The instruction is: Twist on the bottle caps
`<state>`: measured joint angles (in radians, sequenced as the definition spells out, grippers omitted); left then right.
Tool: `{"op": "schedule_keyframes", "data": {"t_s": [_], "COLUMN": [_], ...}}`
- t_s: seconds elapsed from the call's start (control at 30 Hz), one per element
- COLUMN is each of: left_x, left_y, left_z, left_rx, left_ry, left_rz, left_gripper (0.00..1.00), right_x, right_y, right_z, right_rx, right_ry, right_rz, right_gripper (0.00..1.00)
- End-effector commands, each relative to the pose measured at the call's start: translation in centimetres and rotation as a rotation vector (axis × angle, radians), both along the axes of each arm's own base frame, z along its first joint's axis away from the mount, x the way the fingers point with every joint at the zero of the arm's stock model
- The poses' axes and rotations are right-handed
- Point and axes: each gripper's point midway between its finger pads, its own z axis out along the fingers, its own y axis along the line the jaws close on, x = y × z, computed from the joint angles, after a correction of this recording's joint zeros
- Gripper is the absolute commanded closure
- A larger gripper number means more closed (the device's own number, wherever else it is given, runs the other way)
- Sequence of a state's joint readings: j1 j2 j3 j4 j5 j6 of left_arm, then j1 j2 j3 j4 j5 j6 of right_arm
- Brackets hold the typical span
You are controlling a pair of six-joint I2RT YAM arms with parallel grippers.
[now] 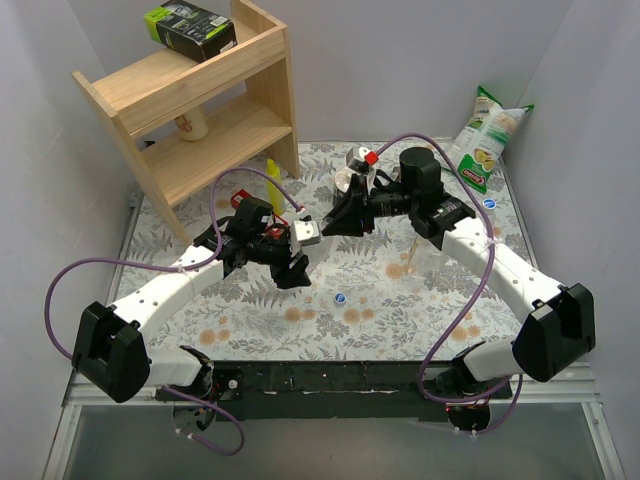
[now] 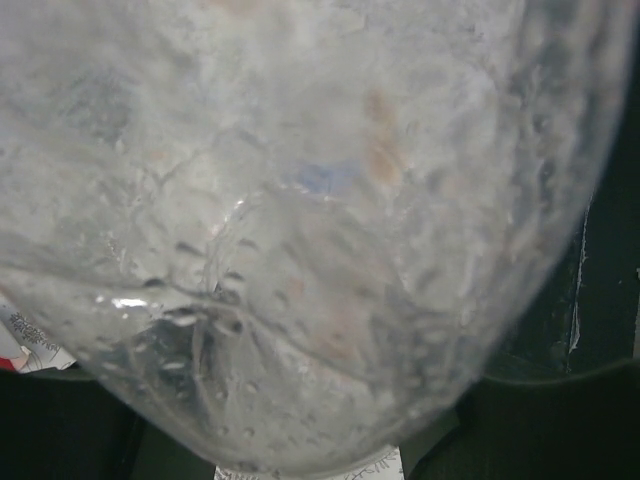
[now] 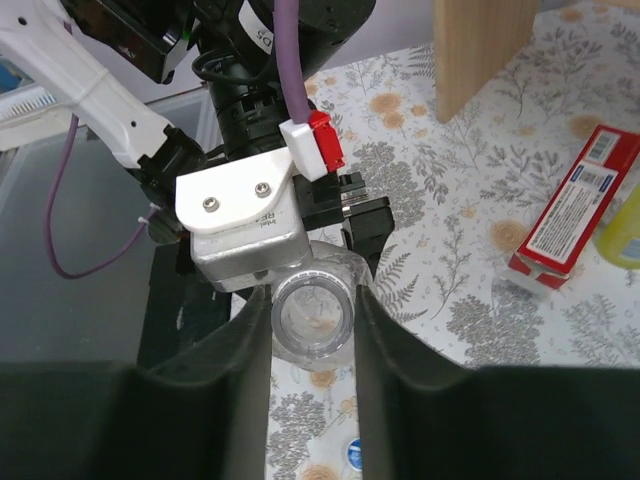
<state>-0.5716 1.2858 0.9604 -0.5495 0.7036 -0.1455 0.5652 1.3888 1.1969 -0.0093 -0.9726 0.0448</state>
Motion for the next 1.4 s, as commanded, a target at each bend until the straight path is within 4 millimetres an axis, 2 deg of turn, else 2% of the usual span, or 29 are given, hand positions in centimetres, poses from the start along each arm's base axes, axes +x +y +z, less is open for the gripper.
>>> {"op": "schedule_keyframes", "data": {"t_s": [0.0, 0.07, 0.17, 0.27, 0.47, 0.63, 0.7, 0.73, 0.77, 0.8, 0.83, 0.87, 0.9, 0.93, 1.0, 1.07, 1.1, 1.17, 1.2, 1.27, 1.37], "left_x": [0.4, 0.3, 0.2, 0.0, 0.8, 0.9, 0.7, 0.6, 0.5, 0.4, 0.3, 0.4, 0.4, 0.4, 1.1, 1.6, 2.7, 3.7, 4.6, 5.2, 5.6], "left_y": [-0.8, -0.6, -0.6, -0.6, -0.4, -0.2, -0.2, -0.2, -0.2, -0.2, -0.1, 0.0, 0.2, 0.4, 1.0, 1.6, 2.0, 2.7, 3.3, 3.9, 4.9], "left_z": [2.3, 2.0, 2.7, 2.6, 3.0, 3.1, 2.9, 2.8, 2.7, 2.6, 2.3, 2.1, 1.9, 1.3, 1.0, 0.2, 0.1, -0.3, -0.1, -0.1, -0.3], "left_rx": [-0.067, -0.064, -0.095, -0.102, -0.12, -0.124, -0.123, -0.123, -0.125, -0.125, -0.121, -0.116, -0.112, -0.106, -0.112, -0.112, -0.126, -0.137, -0.16, -0.17, -0.168], "left_ry": [-0.071, -0.064, -0.063, -0.058, -0.075, -0.081, -0.077, -0.073, -0.066, -0.059, -0.051, -0.044, -0.036, -0.023, 0.005, 0.044, 0.07, 0.108, 0.144, 0.169, 0.158], "left_rz": [-0.024, -0.007, 0.009, 0.006, 0.037, 0.041, 0.038, 0.036, 0.034, 0.034, 0.037, 0.049, 0.063, 0.076, 0.146, 0.218, 0.298, 0.388, 0.454, 0.504, 0.533], "left_gripper": [1.0, 1.0, 1.0, 1.0, 1.0, 1.0, 1.0, 1.0, 1.0, 1.0, 1.0, 1.0, 1.0, 1.0, 1.0, 1.0, 1.0, 1.0, 1.0, 1.0, 1.0], "right_x": [0.3, 0.1, -0.1, -0.3, 0.8, 0.3, 0.3, 0.1, 0.0, 0.0, 0.0, 0.1, -0.1, 0.5, 0.3, -0.4, -0.6, -1.1, -1.5, -2.3, -3.5], "right_y": [0.1, -0.3, -0.8, -0.9, -1.6, -2.0, -2.0, -2.1, -2.1, -2.0, -2.0, -2.0, -2.4, -2.6, -3.3, -4.2, -4.5, -5.2, -5.4, -5.6, -5.2], "right_z": [1.7, 1.4, 0.5, 0.2, 0.0, -0.7, -0.3, 0.2, 1.1, 1.9, 4.0, 4.9, 5.0, 6.6, 6.8, 4.5, 3.2, -0.9, -2.2, -6.2, -9.8], "right_rx": [0.033, 0.021, 0.003, 0.0, -0.03, -0.034, -0.025, -0.014, 0.001, 0.015, 0.04, 0.043, 0.014, 0.013, -0.02, -0.086, -0.113, -0.207, -0.23, -0.321, -0.407], "right_ry": [-0.082, -0.101, -0.087, -0.083, -0.094, -0.081, -0.098, -0.117, -0.144, -0.165, -0.217, -0.249, -0.249, -0.353, -0.394, -0.398, -0.386, -0.336, -0.333, -0.345, -0.405], "right_rz": [0.018, 0.018, 0.006, 0.014, -0.016, -0.013, -0.015, -0.008, -0.004, 0.001, 0.009, 0.004, -0.001, -0.017, -0.036, -0.027, -0.021, -0.012, 0.009, 0.051, 0.128], "right_gripper": [0.77, 0.81, 0.83, 0.82, 0.83, 0.8, 0.72, 0.64, 0.48, 0.42, 0.37, 0.32, 0.29, 0.28, 0.25, 0.25, 0.27, 0.3, 0.32, 0.35, 0.39]}}
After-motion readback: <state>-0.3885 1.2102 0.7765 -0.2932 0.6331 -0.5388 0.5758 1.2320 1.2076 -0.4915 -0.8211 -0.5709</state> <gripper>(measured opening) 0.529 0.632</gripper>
